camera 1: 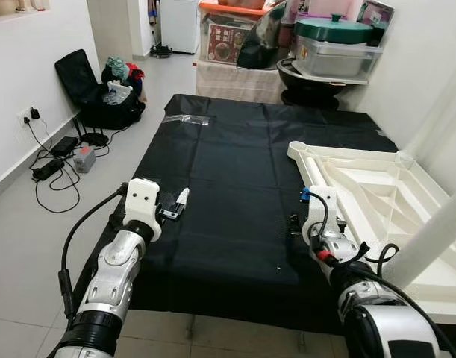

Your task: Building children table

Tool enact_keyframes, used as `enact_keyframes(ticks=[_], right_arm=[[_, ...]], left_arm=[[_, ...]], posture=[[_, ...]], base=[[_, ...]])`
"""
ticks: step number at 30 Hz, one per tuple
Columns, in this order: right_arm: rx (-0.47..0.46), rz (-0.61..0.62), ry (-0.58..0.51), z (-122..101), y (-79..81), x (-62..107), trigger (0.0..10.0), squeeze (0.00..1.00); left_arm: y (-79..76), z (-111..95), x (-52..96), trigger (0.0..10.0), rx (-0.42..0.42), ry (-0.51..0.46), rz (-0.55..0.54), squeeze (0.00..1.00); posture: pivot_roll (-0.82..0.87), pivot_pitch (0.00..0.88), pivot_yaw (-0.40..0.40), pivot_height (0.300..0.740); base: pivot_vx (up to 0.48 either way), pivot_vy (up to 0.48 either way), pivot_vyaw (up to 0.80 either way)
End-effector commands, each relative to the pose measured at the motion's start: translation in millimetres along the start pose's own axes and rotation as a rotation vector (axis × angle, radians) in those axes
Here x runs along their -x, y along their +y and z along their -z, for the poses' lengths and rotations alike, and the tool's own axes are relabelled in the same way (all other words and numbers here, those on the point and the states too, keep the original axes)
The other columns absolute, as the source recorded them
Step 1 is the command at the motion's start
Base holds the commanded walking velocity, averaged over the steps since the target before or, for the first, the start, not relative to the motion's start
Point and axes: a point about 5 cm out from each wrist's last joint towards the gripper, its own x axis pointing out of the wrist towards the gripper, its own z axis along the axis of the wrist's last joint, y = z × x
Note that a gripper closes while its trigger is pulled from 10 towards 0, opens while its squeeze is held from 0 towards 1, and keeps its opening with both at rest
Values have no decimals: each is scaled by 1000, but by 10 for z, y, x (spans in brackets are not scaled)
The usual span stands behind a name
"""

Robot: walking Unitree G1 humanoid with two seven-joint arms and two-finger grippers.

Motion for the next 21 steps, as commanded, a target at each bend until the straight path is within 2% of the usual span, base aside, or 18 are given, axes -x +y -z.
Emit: enact_keyframes(ticks=[1, 3, 4, 5, 9, 11, 13, 14, 16, 21], right_arm=[[18, -84, 44, 124, 138, 8, 10000, 0], [42, -122, 50, 159, 170, 11, 10000, 0], [69, -156, 58, 204, 183, 14, 3843, 0], [88, -186, 61, 248, 179, 16, 0, 0], [158, -248, 60, 330, 166, 23, 0, 0], [158, -248, 60, 330, 166, 23, 0, 0], [273, -343, 67, 450, 175, 47, 0, 0], [273, -343, 67, 450, 175, 47, 0, 0], [384, -389, 79, 575, 133, 66, 0, 0], [400, -414, 70, 623, 102, 77, 0, 0]], left_arm=[[0, 4, 9, 10000, -20, 11, 6, 0], [-2, 12, 14, 10000, -20, 13, 6, 0], [-5, 20, 20, 10000, -20, 15, 6, 0], [-4, 26, 24, 10000, -19, 18, 5, 0], [6, 32, 30, 10000, -20, 20, 2, 0], [6, 32, 30, 10000, -20, 20, 2, 0], [16, 44, 35, 10000, -22, 26, 1, 0], [16, 44, 35, 10000, -22, 26, 1, 0], [18, 55, 36, 10000, -24, 31, 3, 0], [15, 60, 33, 10000, -25, 35, 6, 0]], posture=[[128, 0, -125, 740], [128, 0, -125, 740], [130, 0, -129, 740], [130, 0, -131, 740], [130, 0, -131, 740], [130, 0, -131, 740], [124, 0, -129, 740], [124, 0, -129, 740], [119, 0, -127, 740], [118, 0, -124, 740]], base=[[0, 0, 0], [0, 0, 0], [0, 0, 0], [0, 0, 0], [0, 0, 0], [0, 0, 0], [0, 0, 0], [0, 0, 0], [0, 0, 0], [0, 0, 0]])
